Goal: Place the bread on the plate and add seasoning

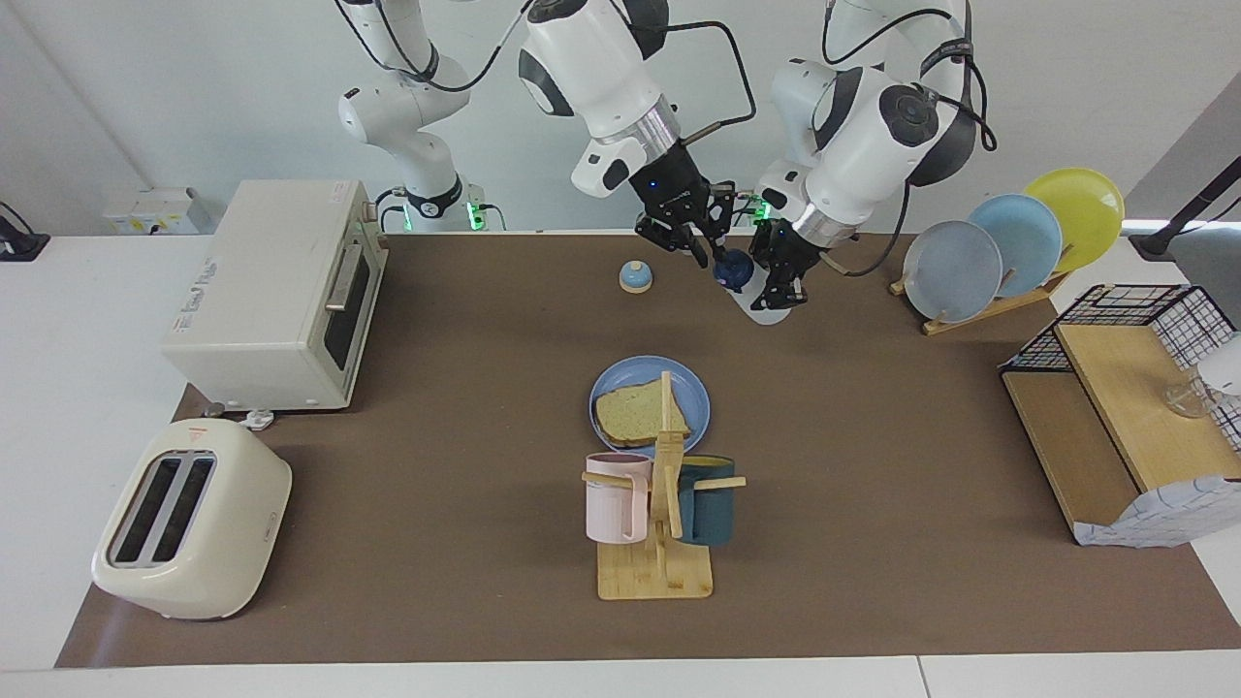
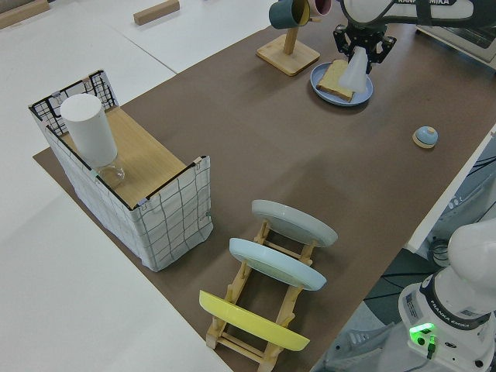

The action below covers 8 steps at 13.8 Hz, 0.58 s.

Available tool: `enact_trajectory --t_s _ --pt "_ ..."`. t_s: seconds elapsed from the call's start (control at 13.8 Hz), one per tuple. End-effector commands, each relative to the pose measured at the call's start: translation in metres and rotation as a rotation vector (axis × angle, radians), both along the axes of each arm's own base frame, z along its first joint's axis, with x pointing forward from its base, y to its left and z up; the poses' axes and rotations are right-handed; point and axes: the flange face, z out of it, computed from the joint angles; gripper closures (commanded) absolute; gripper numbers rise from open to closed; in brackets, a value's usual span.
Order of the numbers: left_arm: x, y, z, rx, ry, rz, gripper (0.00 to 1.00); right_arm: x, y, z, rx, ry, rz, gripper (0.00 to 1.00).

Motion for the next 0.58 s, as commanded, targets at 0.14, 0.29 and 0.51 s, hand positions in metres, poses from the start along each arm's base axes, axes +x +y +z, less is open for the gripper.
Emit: enact_trajectory --t_s 0.14,0.29,0.51 --pt "-0.0062 0.0043 0.0030 -0.043 -0.003 -0.003 1.00 -0.0011 0.0008 -0.0017 0.008 0.001 -0.021 0.87" --pt "-0.0054 0.0049 0.0034 -0.045 -0.007 0.001 1.00 -0.0012 0.0009 -0.0011 0.008 0.001 -0.020 1.00" --pt "-0.0054 0.0049 0.0034 -0.045 -0.007 0.001 1.00 -0.0036 0.0042 -0.0017 0.007 0.004 -0.013 1.00"
